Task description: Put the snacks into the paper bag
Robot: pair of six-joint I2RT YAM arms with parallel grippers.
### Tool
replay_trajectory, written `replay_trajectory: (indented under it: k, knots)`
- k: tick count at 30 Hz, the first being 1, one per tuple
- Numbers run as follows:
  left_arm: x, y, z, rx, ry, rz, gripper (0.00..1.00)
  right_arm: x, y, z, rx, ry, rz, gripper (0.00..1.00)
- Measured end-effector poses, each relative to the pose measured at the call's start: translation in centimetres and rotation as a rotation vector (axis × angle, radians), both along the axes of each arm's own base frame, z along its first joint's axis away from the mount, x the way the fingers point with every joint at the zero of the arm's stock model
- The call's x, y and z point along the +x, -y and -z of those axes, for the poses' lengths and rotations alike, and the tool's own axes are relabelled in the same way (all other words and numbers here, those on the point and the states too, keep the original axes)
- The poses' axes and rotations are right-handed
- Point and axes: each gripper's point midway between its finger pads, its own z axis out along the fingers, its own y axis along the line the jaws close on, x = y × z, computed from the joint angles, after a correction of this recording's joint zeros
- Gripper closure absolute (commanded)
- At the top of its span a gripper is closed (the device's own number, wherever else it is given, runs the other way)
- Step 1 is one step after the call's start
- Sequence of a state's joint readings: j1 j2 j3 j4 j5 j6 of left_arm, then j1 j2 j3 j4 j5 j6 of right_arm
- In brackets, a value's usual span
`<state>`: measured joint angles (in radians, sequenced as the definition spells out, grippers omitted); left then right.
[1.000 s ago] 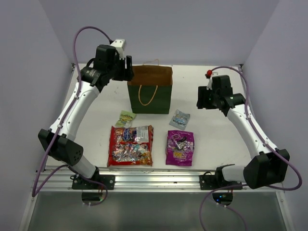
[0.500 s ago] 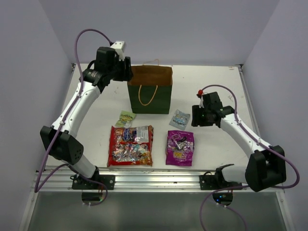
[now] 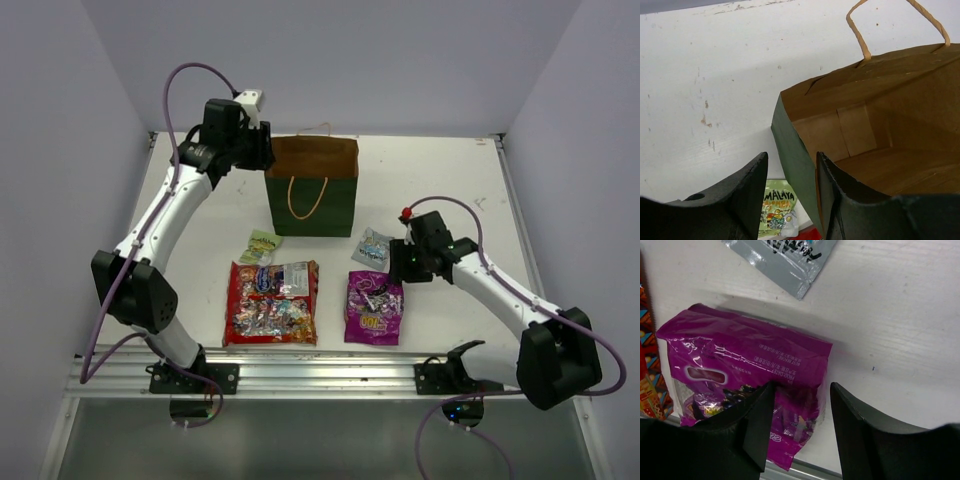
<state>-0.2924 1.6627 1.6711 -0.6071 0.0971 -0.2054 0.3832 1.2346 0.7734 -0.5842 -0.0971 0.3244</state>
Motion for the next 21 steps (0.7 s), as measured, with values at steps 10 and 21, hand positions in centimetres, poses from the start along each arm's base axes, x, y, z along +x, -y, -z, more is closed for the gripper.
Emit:
replay_trajectory:
  k: [10,21]
  knots:
    - [0.4,0.1,0.6,-0.004,-0.006,0.024,0.72,-1.5,-1.3,2.1,0.038,-0.052,-0.017,1.0]
    - [0.5,0.6,0.8,-0.019,-0.011,0.047,1.0,0.0,-1.4,-1.3,-0.005,-0.051,-0.016,1.0]
